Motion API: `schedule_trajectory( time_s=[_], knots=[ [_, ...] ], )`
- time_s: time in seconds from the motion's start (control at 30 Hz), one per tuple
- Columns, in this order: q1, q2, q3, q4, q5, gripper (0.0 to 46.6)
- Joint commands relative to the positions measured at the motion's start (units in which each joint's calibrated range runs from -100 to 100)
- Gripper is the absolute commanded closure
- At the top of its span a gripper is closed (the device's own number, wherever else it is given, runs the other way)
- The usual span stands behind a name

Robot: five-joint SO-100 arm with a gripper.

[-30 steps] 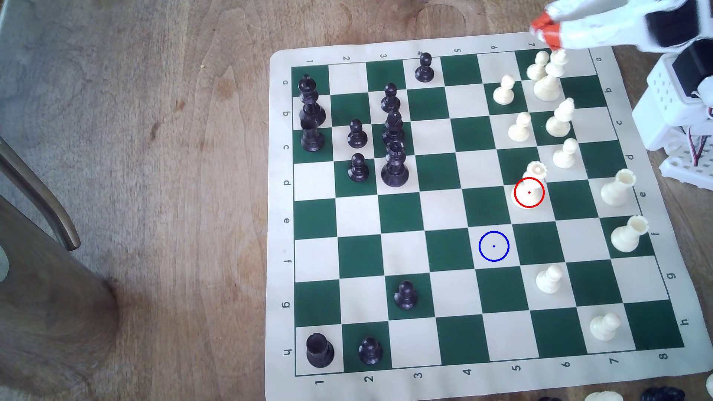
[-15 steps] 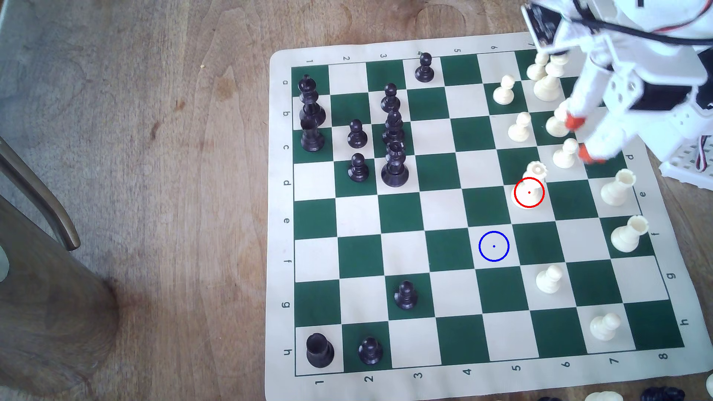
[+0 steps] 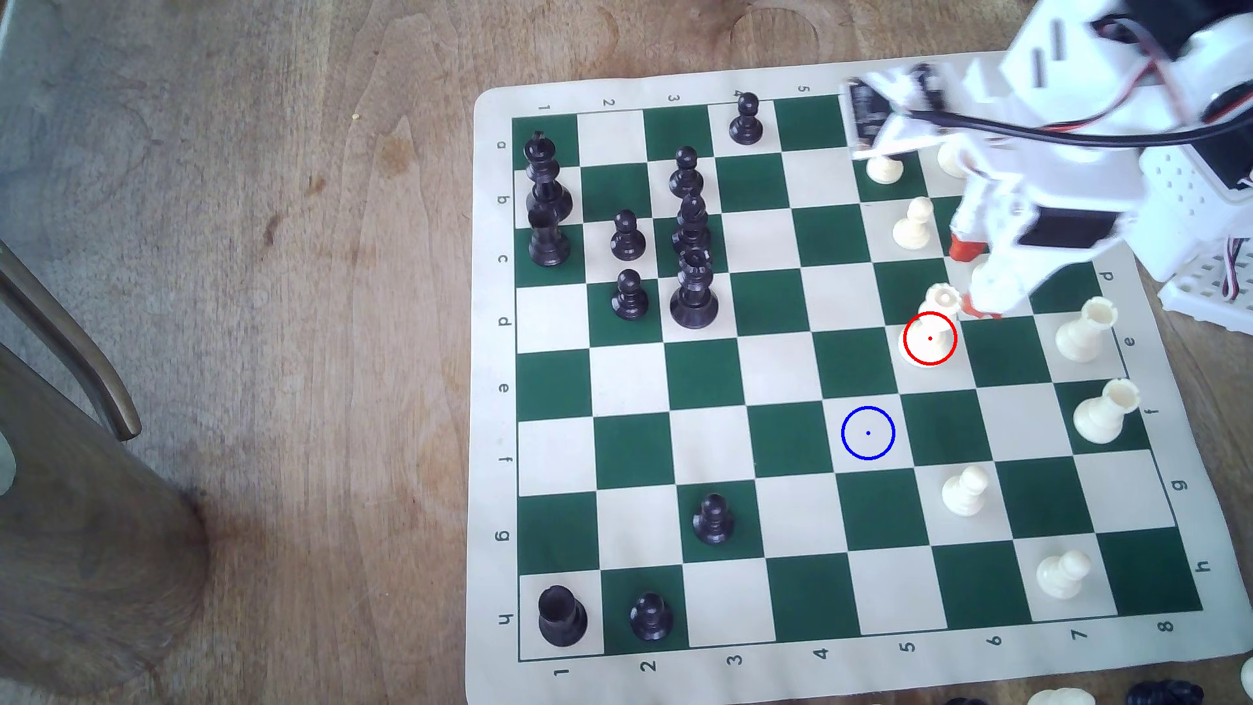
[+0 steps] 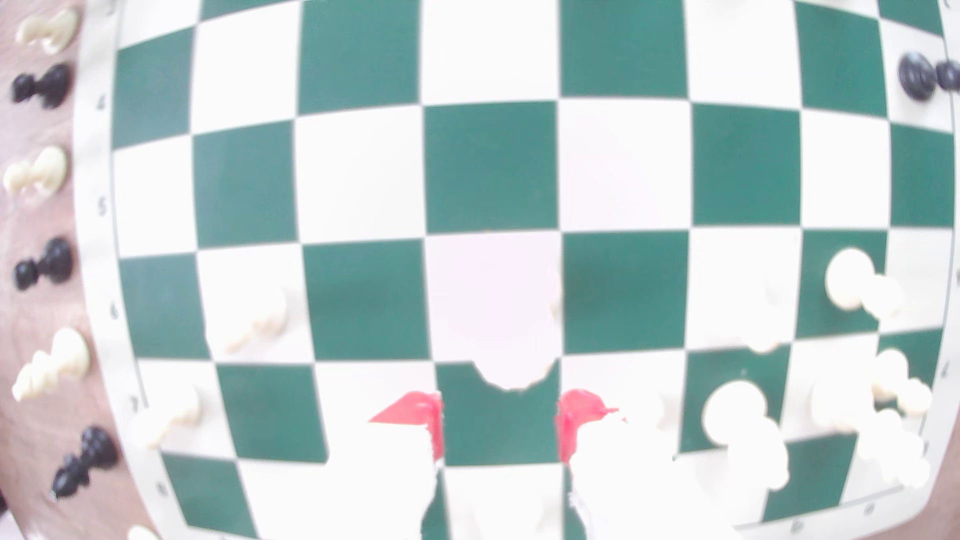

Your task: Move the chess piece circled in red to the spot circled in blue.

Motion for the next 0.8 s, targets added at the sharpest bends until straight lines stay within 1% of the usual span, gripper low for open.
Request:
schedule_trajectory(
  time_s=[0.0, 0.1, 0.23, 0.37, 0.6, 0.77],
  knots=[
    [1.22, 5.12, -5.45, 1.59, -0.68, 34.9],
    [0.90, 5.55, -7.81, 2.74, -1.17, 34.5],
    [0.36, 4.78, -9.53, 2.33, -1.95, 30.7],
    [-0.35, 4.78, -10.07, 1.92, -2.39, 29.2],
    [0.04, 4.61, -5.63, -1.93, -2.34, 27.1],
    [0.20, 4.61, -3.27, -2.58, -1.95, 27.1]
  ],
)
